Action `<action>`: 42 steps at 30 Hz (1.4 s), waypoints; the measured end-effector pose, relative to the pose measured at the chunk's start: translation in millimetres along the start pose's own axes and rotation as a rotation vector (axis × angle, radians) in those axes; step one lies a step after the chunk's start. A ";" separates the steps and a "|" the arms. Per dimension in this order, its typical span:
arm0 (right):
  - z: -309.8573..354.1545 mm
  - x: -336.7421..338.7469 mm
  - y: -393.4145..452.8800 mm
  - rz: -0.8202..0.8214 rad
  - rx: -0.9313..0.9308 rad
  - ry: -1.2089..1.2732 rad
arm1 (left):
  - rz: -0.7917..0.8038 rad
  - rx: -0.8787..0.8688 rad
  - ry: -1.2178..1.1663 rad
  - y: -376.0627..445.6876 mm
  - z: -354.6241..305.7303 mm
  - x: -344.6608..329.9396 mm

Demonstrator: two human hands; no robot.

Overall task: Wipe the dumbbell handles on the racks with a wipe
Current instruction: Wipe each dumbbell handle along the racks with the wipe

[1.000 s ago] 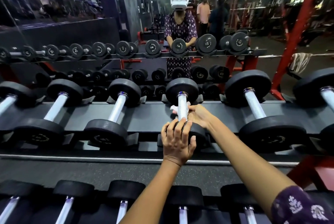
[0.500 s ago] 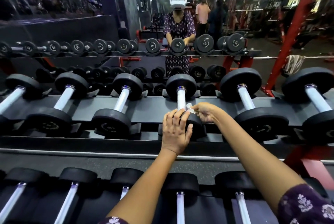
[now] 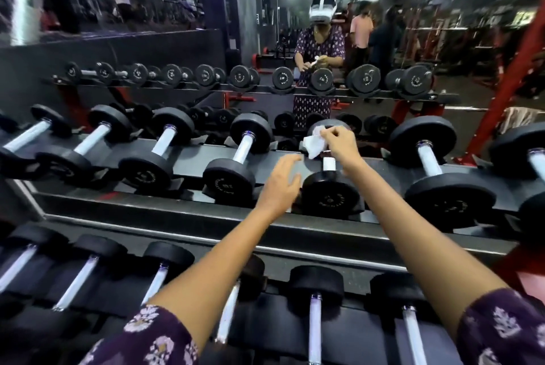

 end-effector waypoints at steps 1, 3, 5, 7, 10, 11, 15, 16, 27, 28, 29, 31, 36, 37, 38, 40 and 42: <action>5.5 -14.8 -7.1 0.043 -0.005 0.008 | -0.075 0.067 -0.044 3.0 5.8 15.6; 12.8 -52.5 -26.5 0.144 -0.068 0.082 | -0.168 0.286 -0.196 4.3 21.5 50.1; 19.6 -90.1 -50.5 0.216 -0.135 0.160 | -0.151 0.507 -0.467 -1.3 37.4 76.9; 24.9 -120.9 -69.2 0.192 -0.150 0.203 | -0.116 0.634 -0.643 -8.0 53.7 104.0; 29.0 -151.4 -96.2 0.149 -0.185 0.258 | -0.082 0.670 -0.724 -18.9 70.9 138.7; 28.5 -160.3 -104.0 0.162 -0.210 0.273 | -0.077 0.664 -0.723 -21.3 75.0 147.3; 32.8 -185.4 -131.7 0.211 -0.316 0.346 | -0.045 0.652 -0.682 -27.7 89.5 171.8; 34.9 -188.2 -137.1 0.215 -0.343 0.376 | -0.047 0.639 -0.666 -27.2 92.4 176.3; 42.1 -171.4 -113.4 0.159 -0.331 0.389 | -0.099 0.565 -0.586 -8.6 94.5 175.6; 42.5 -169.6 -106.9 0.152 -0.331 0.364 | -0.091 0.557 -0.577 -4.5 93.2 171.0; 41.2 -169.4 -101.3 0.146 -0.338 0.342 | -0.079 0.543 -0.558 -1.4 93.6 165.6; 40.4 -169.0 -88.1 0.137 -0.349 0.299 | -0.081 0.485 -0.452 6.3 94.5 158.4; 28.9 -159.5 -42.8 -0.061 -0.314 0.290 | 0.055 0.139 0.120 3.6 98.8 148.3; 23.5 -156.8 -30.5 -0.114 -0.282 0.233 | 0.135 0.084 0.233 0.3 104.4 140.1; 18.4 -154.3 -21.4 -0.159 -0.241 0.155 | 0.198 0.044 0.321 -5.1 109.9 133.7; 15.1 -153.5 -8.4 -0.199 -0.149 0.014 | 0.233 -0.013 0.433 -11.7 119.4 124.0; 24.4 -157.4 -4.4 -0.169 -0.039 -0.153 | 0.212 -0.059 0.513 -14.9 123.6 117.4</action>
Point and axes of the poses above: each hand's wrist, its own y-axis towards the middle knuckle, its own x-axis out of the back of the hand, z = x × y, the point moved 5 cm from there along y, towards the middle knuckle, and after that the axes turned 3 degrees about -z, right-handed, at the moved point
